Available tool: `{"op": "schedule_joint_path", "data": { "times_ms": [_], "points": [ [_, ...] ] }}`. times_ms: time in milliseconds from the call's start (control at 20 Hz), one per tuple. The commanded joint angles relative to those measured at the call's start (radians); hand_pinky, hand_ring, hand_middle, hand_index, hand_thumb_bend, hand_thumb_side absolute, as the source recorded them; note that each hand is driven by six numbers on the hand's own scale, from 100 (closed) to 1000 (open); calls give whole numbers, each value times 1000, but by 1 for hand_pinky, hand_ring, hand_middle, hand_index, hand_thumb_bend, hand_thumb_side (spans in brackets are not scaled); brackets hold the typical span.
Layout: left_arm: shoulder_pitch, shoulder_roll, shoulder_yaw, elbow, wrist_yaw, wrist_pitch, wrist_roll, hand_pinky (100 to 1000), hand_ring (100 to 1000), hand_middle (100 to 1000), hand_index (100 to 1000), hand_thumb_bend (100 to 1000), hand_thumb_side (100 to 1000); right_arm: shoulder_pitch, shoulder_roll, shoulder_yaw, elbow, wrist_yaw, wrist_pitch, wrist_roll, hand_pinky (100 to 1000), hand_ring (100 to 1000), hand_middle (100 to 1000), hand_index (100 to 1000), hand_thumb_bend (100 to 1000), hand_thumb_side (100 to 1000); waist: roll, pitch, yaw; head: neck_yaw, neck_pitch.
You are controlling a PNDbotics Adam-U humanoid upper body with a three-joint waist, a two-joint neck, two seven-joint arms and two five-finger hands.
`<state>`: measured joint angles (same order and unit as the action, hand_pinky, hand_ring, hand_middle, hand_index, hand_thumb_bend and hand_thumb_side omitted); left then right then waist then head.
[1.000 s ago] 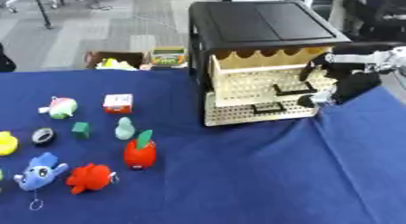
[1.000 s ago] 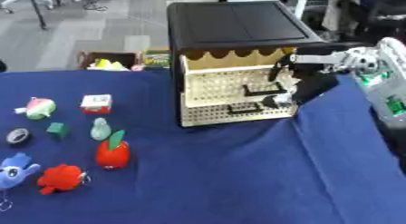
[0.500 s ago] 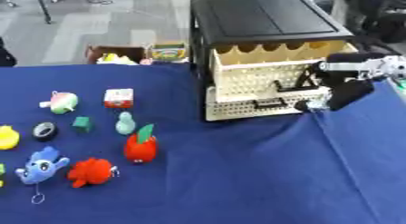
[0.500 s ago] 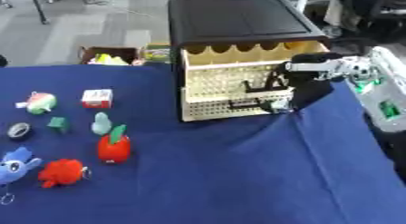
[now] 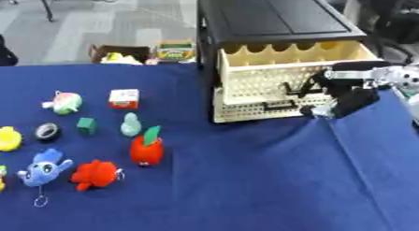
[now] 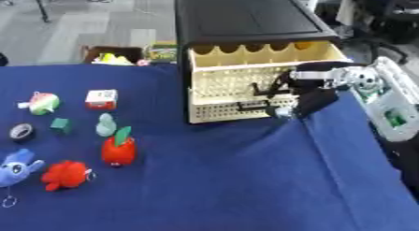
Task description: Pick up objects from table and place into drawer.
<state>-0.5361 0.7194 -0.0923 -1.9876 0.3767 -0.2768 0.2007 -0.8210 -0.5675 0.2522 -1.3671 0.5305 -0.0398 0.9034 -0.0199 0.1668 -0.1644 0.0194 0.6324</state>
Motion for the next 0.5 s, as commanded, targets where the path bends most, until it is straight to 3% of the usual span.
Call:
{"op": "schedule_joint_path", "data": {
  "times_ms": [50,500],
  "points": [
    [-12,16,10,-12,-1,4,1,623,857,694,806,100,757,-15,-25,-4,-13,6,3,4,100,124,100,731,230,583,0,-12,1,0,7],
    [-13,16,11,-12,1,6,3,623,858,694,805,100,759,-52,-28,-25,-25,65,11,4,100,119,100,584,177,580,-2,-14,-5,1,6]
  ]
}}
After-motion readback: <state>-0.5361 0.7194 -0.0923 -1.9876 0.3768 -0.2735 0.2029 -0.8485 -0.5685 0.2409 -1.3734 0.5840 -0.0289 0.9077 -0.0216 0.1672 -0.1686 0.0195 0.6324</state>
